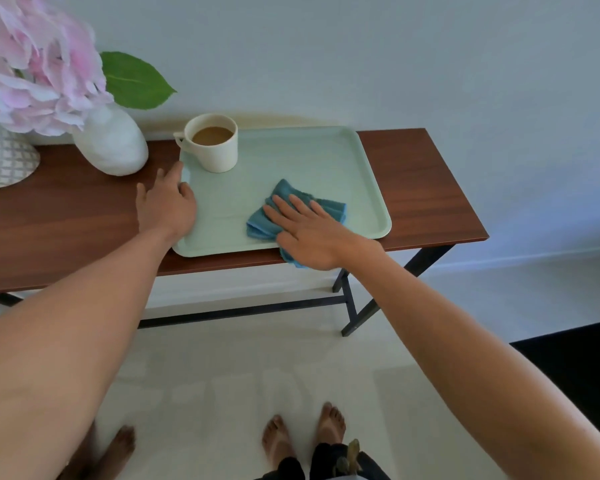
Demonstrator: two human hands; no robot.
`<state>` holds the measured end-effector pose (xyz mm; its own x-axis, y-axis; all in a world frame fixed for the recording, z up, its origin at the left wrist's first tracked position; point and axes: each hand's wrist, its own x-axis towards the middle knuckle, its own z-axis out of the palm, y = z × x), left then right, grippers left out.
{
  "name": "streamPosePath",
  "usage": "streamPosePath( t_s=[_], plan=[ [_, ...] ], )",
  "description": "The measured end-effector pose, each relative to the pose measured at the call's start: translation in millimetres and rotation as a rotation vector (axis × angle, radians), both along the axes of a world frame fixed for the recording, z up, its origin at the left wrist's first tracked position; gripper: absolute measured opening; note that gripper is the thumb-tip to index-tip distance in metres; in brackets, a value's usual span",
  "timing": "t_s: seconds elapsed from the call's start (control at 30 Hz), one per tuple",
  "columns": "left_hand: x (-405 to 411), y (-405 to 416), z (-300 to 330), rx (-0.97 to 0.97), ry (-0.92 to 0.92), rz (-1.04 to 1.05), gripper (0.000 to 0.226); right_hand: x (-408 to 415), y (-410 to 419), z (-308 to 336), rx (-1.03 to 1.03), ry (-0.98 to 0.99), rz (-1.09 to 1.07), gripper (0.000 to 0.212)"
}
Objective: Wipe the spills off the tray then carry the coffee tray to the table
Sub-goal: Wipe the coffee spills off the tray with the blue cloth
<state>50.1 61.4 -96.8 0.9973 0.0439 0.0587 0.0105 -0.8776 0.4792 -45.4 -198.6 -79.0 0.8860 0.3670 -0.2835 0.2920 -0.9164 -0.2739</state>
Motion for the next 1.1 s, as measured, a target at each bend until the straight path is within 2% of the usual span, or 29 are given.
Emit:
streamPosePath(
  t_s=[0.1,0.23,0.43,0.57,0.8,0.87,0.93,1.0,1.1],
  plan=[
    [-1.0,0.2,0.8,0.000,0.003,0.000,0.055,2.1,-31.4,-4.3,-0.068,-0.016,-0.185,0.063],
    [-1.5,0.3,1.8,0.005,0.001,-0.005,0.055,51.3,-42.1,-6.0,-0.071,-0.055,-0.495,0.066],
    [1.1,1.8,-2.1,0.031,-0.009,-0.008,0.054,126.5,-16.8,-8.9,-0.068,-0.081,-0.679,0.069],
    [1.8,3.1,-5.3,0.006,-0.017,-0.008,0.055,141.2,5.8,-9.2,-0.069,-0.093,-0.577,0.069],
    [0.6,0.9,-4.8,-0.042,-0.018,0.012,0.055,88.9,14.1,-8.8,-0.024,-0.155,-0.033,0.058],
    [1.0,0.9,-4.9,-0.038,-0.038,0.015,0.052,63.9,11.4,-0.5,0.079,-0.089,0.059,0.054],
    [-1.6,1.3,-3.6,-0.084,-0.129,0.031,0.043,41.1,9.2,13.1,0.243,0.076,0.065,0.050],
    [-8.6,-0.1,1.2,-0.123,-0.273,0.097,0.035,22.9,9.0,31.9,0.501,0.296,-0.099,0.039],
    [-22.2,-10.2,13.1,-0.114,-0.495,0.187,0.026,14.4,1.2,54.0,0.859,0.454,-0.389,0.025]
  ],
)
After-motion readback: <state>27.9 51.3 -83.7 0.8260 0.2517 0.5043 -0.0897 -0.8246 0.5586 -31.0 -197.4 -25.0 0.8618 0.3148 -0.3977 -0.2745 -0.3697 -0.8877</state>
